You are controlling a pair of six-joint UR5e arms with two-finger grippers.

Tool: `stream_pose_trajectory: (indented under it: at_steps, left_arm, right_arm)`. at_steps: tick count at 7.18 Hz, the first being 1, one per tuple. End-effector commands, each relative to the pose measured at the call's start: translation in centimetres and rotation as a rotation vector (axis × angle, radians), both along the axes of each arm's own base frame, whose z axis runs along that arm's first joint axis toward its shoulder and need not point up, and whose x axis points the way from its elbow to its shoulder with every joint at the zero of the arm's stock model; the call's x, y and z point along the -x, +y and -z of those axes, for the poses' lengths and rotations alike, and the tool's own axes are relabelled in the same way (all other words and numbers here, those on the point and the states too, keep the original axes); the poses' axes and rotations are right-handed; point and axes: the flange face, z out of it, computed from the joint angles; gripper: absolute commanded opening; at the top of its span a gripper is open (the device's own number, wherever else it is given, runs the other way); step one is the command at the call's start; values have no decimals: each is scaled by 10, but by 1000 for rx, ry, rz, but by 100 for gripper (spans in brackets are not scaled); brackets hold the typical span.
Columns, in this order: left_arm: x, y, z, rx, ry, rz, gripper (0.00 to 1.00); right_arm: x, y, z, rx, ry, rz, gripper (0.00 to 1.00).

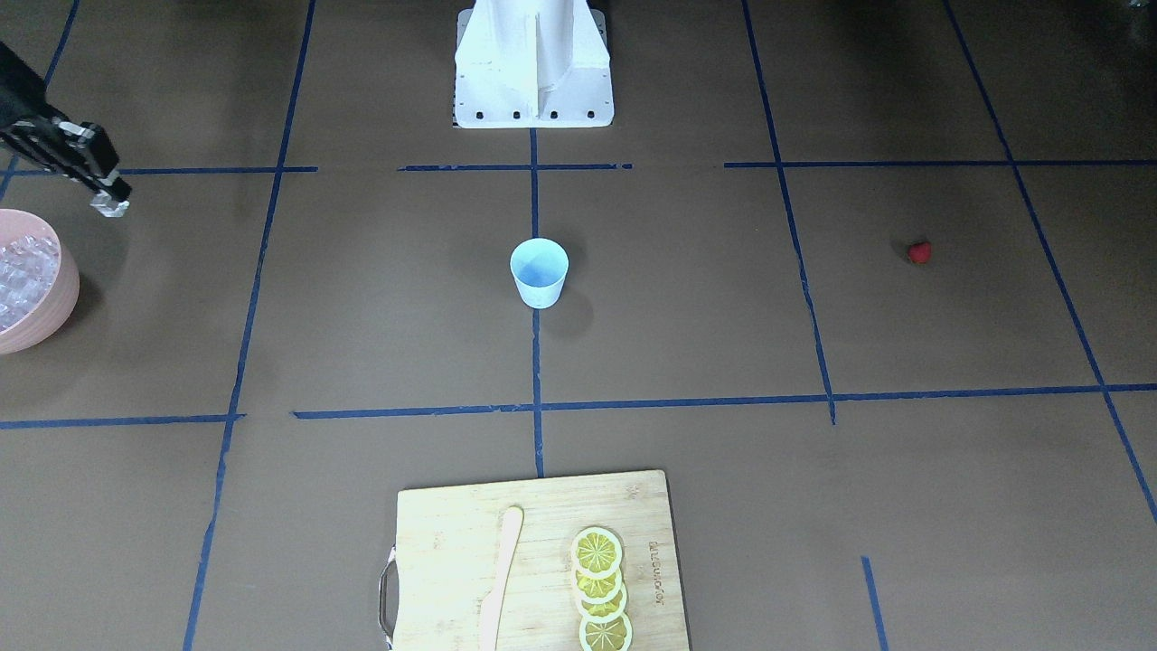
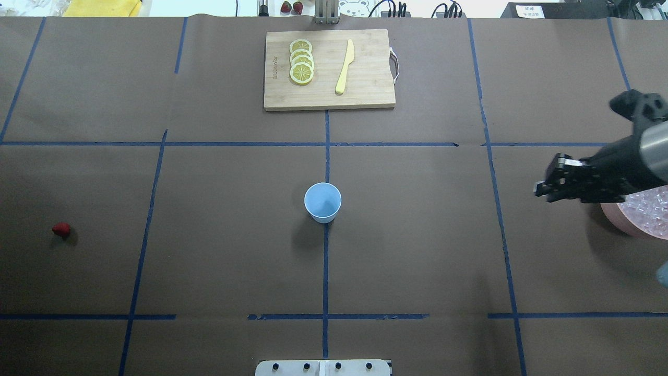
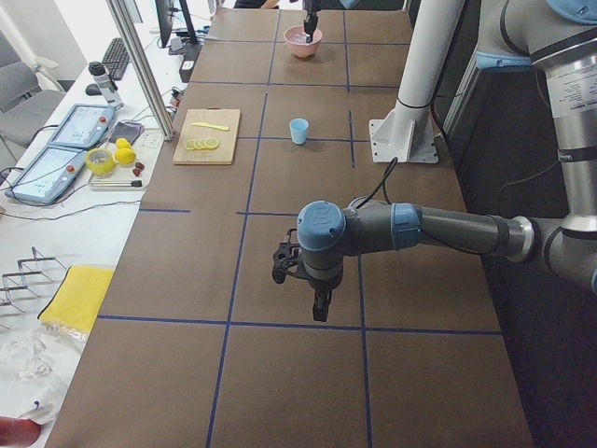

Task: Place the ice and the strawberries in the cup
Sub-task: 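Carry the ice cube with the right gripper over the blue cup and release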

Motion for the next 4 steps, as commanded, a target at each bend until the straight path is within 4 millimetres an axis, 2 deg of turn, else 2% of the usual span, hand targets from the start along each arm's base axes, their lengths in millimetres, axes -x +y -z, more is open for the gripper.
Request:
stream_pose_trajectory:
  at_steps: [1, 2, 3, 4]
  left_arm:
    - [-1, 0, 2, -8, 2, -2, 100]
    - [-1, 0, 2, -6, 2, -1, 100]
    - [-1, 0, 2, -6, 2, -1, 100]
    - [-1, 0, 2, -6, 2, -1, 100]
  right_arm:
    - [115, 17, 83, 71, -101, 21, 2]
    - [187, 11, 121, 103, -112, -16, 2]
    - [251, 4, 160, 121, -65, -68, 2]
    - [275, -5, 174, 118, -43, -89, 2]
